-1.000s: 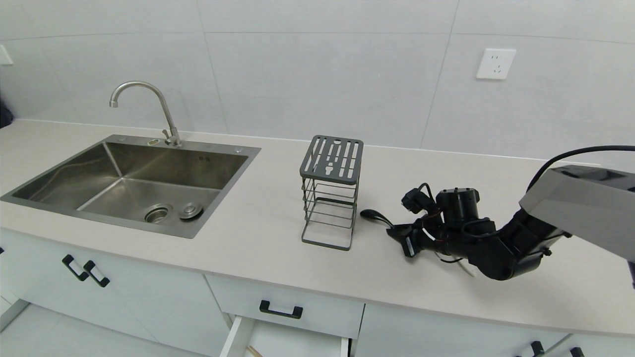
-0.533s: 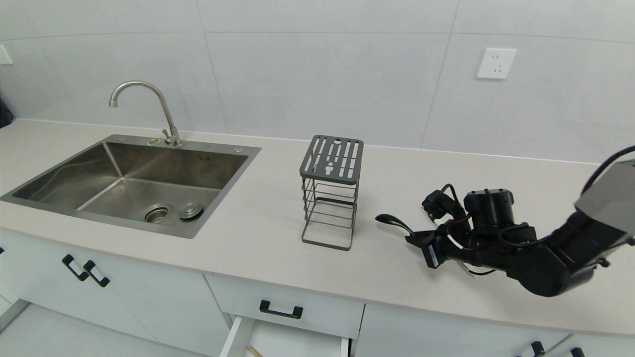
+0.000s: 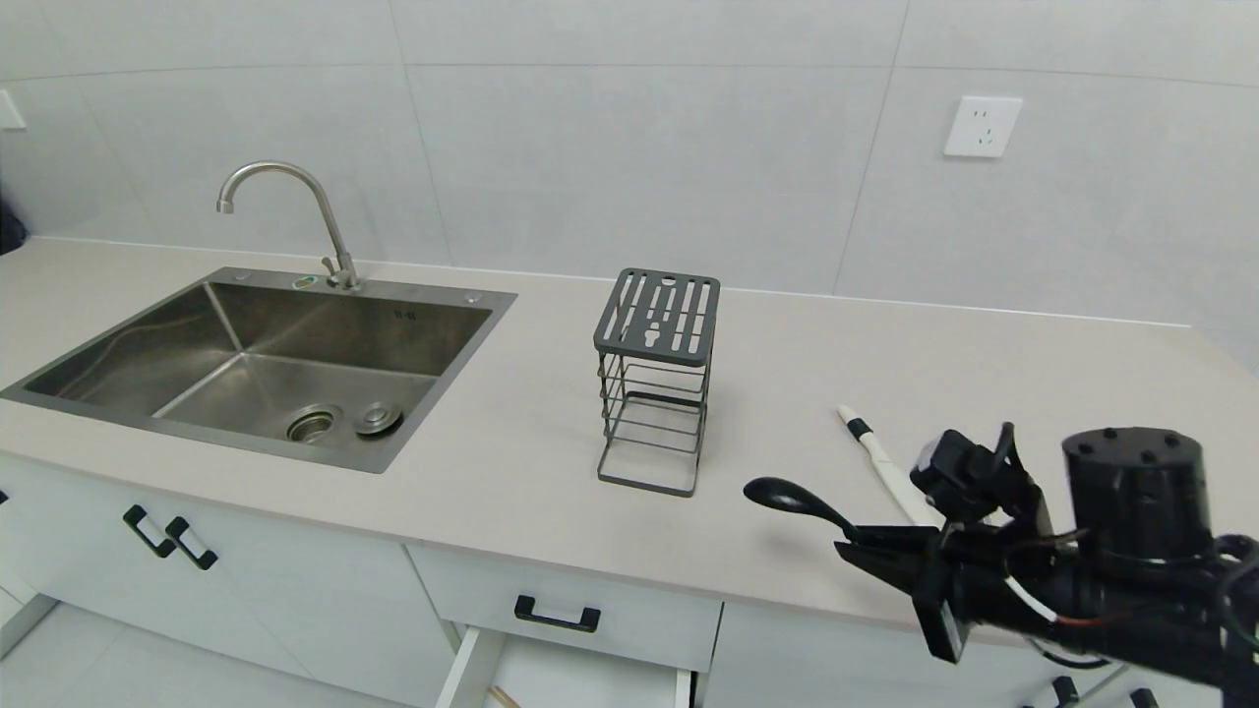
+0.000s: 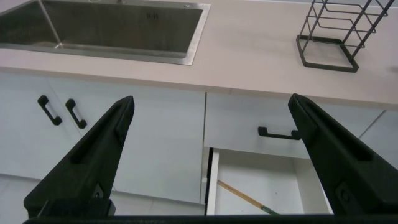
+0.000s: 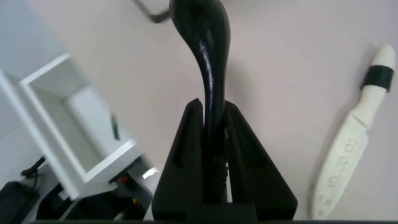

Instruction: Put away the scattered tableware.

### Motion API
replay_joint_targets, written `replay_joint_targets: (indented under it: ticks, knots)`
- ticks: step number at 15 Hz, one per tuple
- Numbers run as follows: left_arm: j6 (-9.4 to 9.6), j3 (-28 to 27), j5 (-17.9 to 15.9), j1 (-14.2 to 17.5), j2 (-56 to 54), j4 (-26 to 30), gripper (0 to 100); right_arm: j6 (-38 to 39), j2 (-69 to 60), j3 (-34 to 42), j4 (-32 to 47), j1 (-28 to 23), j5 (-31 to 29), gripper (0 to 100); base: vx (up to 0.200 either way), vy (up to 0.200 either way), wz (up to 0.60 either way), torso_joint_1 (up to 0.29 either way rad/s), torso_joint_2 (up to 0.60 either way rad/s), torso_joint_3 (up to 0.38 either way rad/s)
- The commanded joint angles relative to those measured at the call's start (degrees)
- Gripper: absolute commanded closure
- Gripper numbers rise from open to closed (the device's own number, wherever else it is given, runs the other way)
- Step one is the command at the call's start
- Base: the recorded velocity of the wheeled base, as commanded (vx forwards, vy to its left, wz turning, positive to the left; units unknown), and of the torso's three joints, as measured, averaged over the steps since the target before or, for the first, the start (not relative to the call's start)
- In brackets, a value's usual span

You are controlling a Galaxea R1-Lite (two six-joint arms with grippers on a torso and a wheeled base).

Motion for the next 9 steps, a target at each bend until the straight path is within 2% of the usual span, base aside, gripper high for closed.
replay_joint_targets:
  ticks: [1, 3, 5, 7, 9]
  knots:
    - [-0.04, 0.01, 0.01, 0.01, 0.07, -0.01, 0, -1.22, -8.31, 2.98, -0.11, 3.50, -0.89, 100, 0.000, 0.000, 0.00, 0.000, 0.00, 0.000]
    - [-0.04, 0.01, 0.01, 0.01, 0.07, -0.01, 0, -3.24, -8.75, 2.55, -0.11, 5.43, -1.59, 100, 0.000, 0.000, 0.00, 0.000, 0.00, 0.000]
    - [-0.04, 0.01, 0.01, 0.01, 0.07, -0.01, 0, -3.51, -8.22, 1.14, -0.11, 10.97, -3.44, 100, 0.000, 0.000, 0.00, 0.000, 0.00, 0.000]
    - [-0.04, 0.01, 0.01, 0.01, 0.07, -0.01, 0, -3.07, -5.85, -2.38, -0.11, 14.84, -6.34, 100, 0.000, 0.000, 0.00, 0.000, 0.00, 0.000]
    - [-0.04, 0.01, 0.01, 0.01, 0.07, -0.01, 0, -3.07, 0.12, -10.55, -0.02, 18.09, -6.69, 100, 0.000, 0.000, 0.00, 0.000, 0.00, 0.000]
